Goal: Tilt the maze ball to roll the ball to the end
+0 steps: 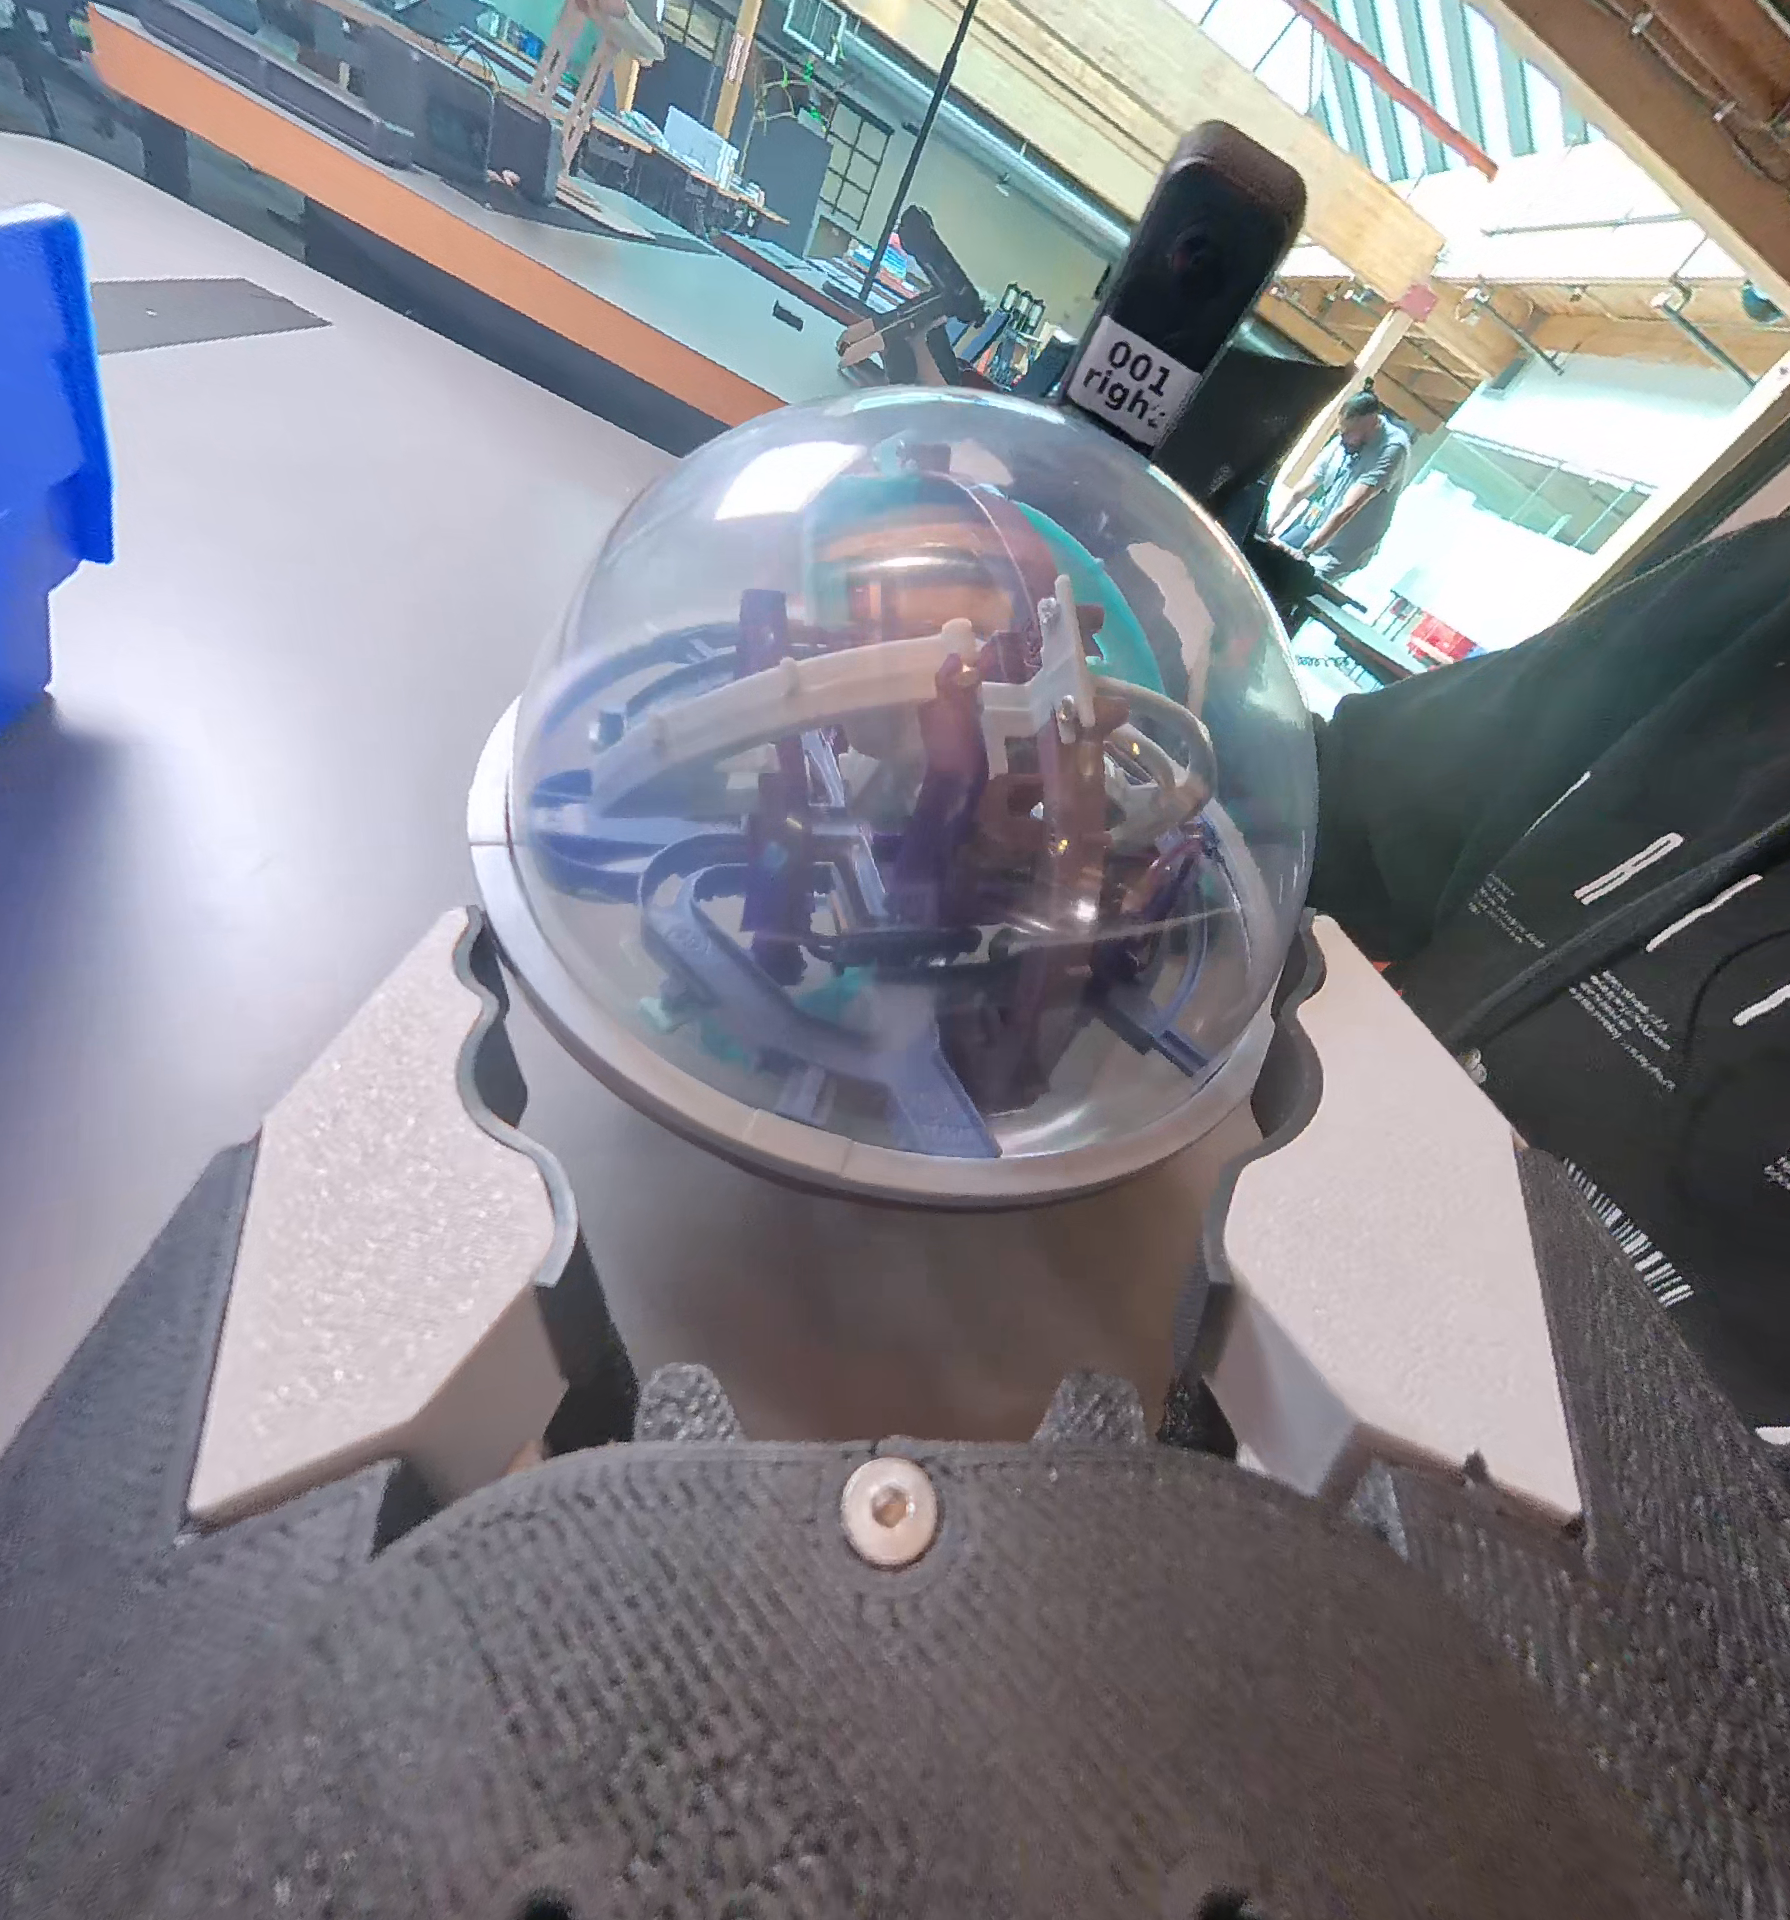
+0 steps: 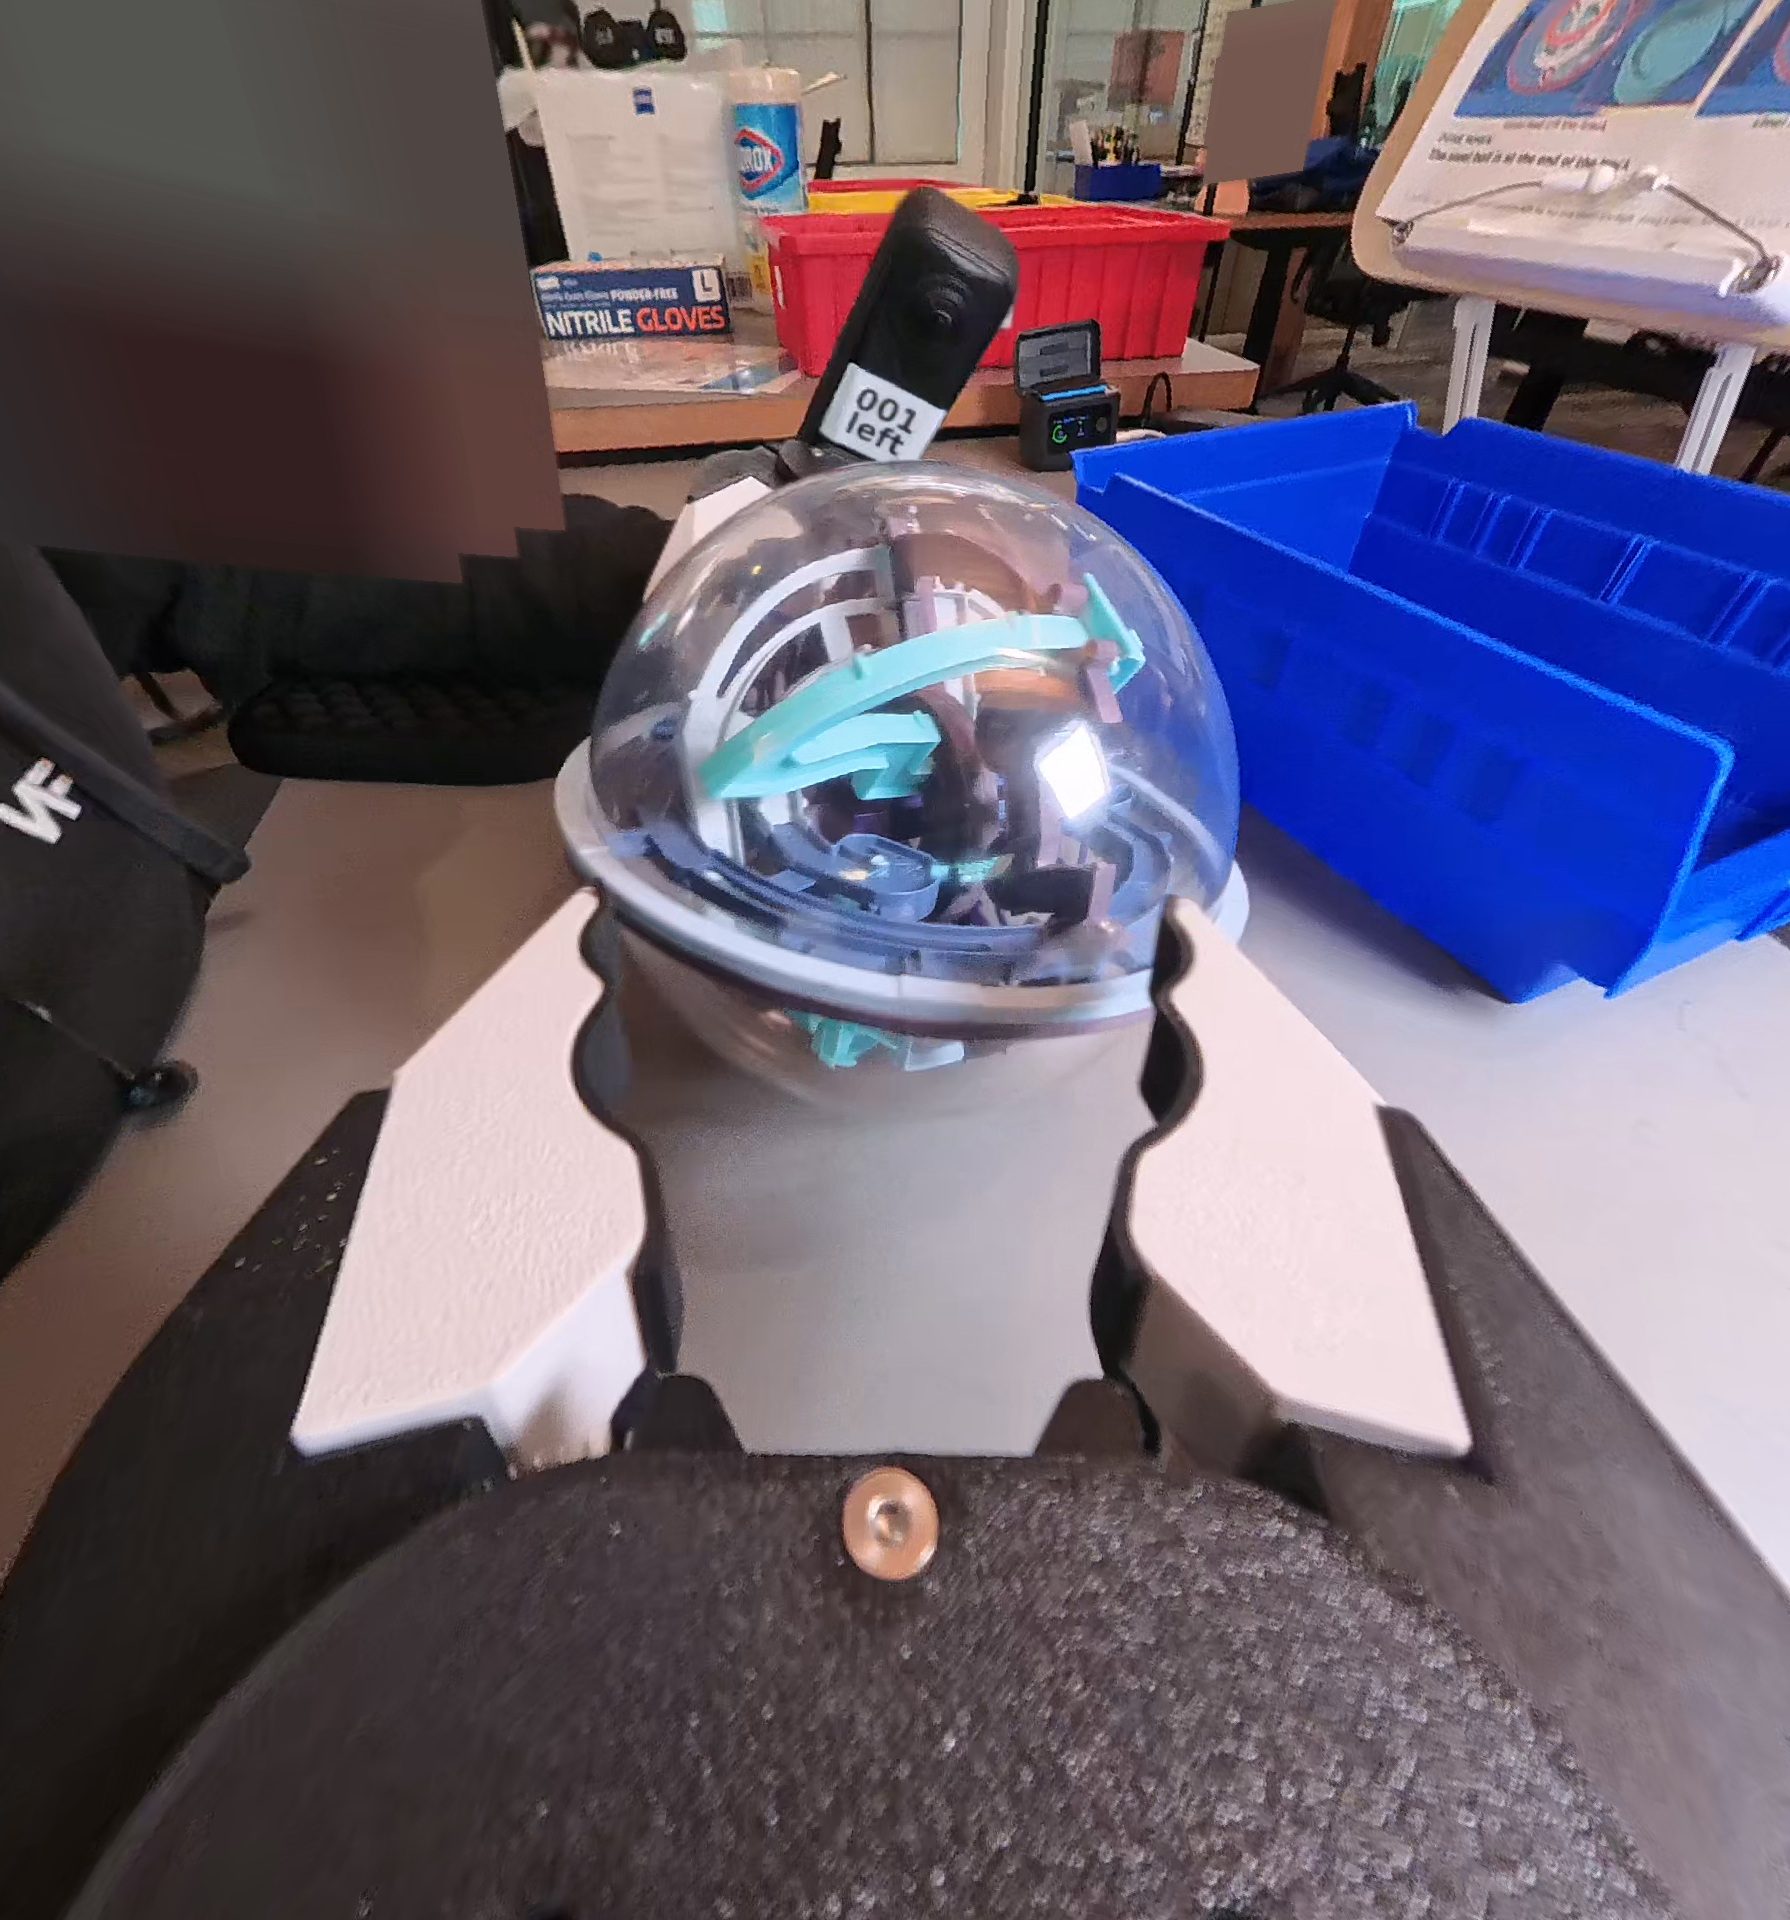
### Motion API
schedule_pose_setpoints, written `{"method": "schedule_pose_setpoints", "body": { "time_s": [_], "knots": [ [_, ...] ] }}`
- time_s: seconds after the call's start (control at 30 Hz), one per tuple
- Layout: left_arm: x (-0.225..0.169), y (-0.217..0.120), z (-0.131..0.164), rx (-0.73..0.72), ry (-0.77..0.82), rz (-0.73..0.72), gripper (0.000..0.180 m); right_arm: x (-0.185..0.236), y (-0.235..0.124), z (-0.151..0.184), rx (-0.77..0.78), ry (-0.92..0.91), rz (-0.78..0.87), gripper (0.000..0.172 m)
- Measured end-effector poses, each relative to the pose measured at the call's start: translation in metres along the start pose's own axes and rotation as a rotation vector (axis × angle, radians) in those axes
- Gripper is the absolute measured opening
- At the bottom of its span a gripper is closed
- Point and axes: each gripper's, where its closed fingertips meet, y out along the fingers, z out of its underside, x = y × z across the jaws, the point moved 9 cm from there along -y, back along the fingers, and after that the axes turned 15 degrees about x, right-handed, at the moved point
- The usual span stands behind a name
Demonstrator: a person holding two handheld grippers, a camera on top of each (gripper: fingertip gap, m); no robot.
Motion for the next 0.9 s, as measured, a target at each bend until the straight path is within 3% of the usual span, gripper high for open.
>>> {"method": "schedule_pose_setpoints", "body": {
  "time_s": [0.13, 0.47, 0.63, 0.9],
  "knots": [
    [0.005, -0.001, -0.001, -0.009, -0.063, 0.018, 0.142, 0.006, -0.011, 0.000, 0.021, -0.153, 0.086, 0.058],
    [0.014, -0.004, -0.005, -0.065, -0.262, 0.058, 0.141, 0.014, -0.007, 0.004, 0.157, -0.444, 0.365, 0.013],
    [0.013, -0.007, -0.006, -0.096, -0.280, 0.033, 0.141, 0.016, -0.002, 0.008, 0.175, -0.484, 0.403, 0.010],
    [0.006, -0.014, -0.005, -0.116, -0.163, -0.040, 0.139, 0.013, 0.006, 0.023, 0.240, -0.559, 0.434, 0.008]
  ]
}}
